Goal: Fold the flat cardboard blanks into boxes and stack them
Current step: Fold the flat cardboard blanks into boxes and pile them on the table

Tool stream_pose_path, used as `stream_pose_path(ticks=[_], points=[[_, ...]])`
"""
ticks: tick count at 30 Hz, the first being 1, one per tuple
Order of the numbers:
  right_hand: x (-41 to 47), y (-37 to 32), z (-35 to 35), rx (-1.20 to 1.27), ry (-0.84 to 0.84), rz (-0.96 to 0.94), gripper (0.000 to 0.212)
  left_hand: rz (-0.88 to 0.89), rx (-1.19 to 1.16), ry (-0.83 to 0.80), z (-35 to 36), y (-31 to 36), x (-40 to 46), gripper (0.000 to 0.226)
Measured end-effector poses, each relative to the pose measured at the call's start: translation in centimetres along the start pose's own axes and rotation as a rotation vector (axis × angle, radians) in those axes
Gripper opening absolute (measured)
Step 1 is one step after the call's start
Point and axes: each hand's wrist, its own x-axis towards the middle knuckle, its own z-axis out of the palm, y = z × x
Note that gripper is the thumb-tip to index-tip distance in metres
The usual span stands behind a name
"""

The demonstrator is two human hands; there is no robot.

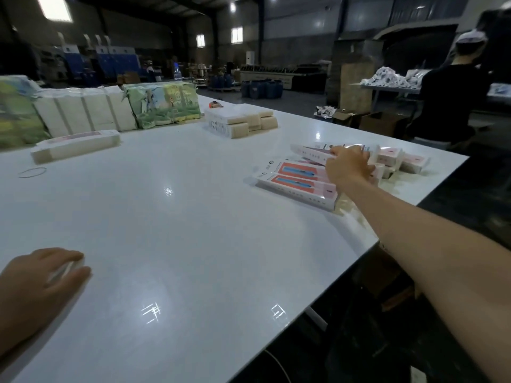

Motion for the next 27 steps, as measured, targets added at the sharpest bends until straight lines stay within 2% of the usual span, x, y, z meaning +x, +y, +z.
stream_pose_path(ticks=[3,8,11,14,17,19,24,27], points=[[-1.2,-2.8,-1.5,0.079,0.055,-0.115,0.044,-0.006,-0.072,0.011,-2.9,3.8,-1.5,0.052],[-8.2,-12.9,-3.9,0.309,0.066,-0.546,0.033,0.017,-0.097,0.093,-7.0,10.0,-4.7,0.055],[-15.1,-17.7,-2.7,0.389,-0.129,-0.794,0.030,0.006,-0.115,0.111,-8.1,11.8,-5.6,0.041],[-21.4,-20.2,0.4,0.277,-0.335,-0.953,0.032,-0.009,-0.138,0.121,-8.3,12.5,-6.0,0.028],[-25.3,-21.0,3.3,0.146,-0.487,-1.007,0.036,-0.018,-0.160,0.127,-8.3,12.5,-6.2,0.030],[-26.6,-20.9,4.7,0.114,-0.527,-1.034,0.035,-0.026,-0.160,0.154,-8.3,12.5,-6.4,0.032],[-27.1,-20.4,6.0,0.135,-0.489,-1.074,0.035,-0.053,-0.186,0.147,-8.4,12.6,-6.4,0.033],[-27.0,-20.4,6.3,0.172,-0.471,-1.070,0.034,-0.196,-0.326,0.175,-10.8,10.3,-5.0,0.031]])
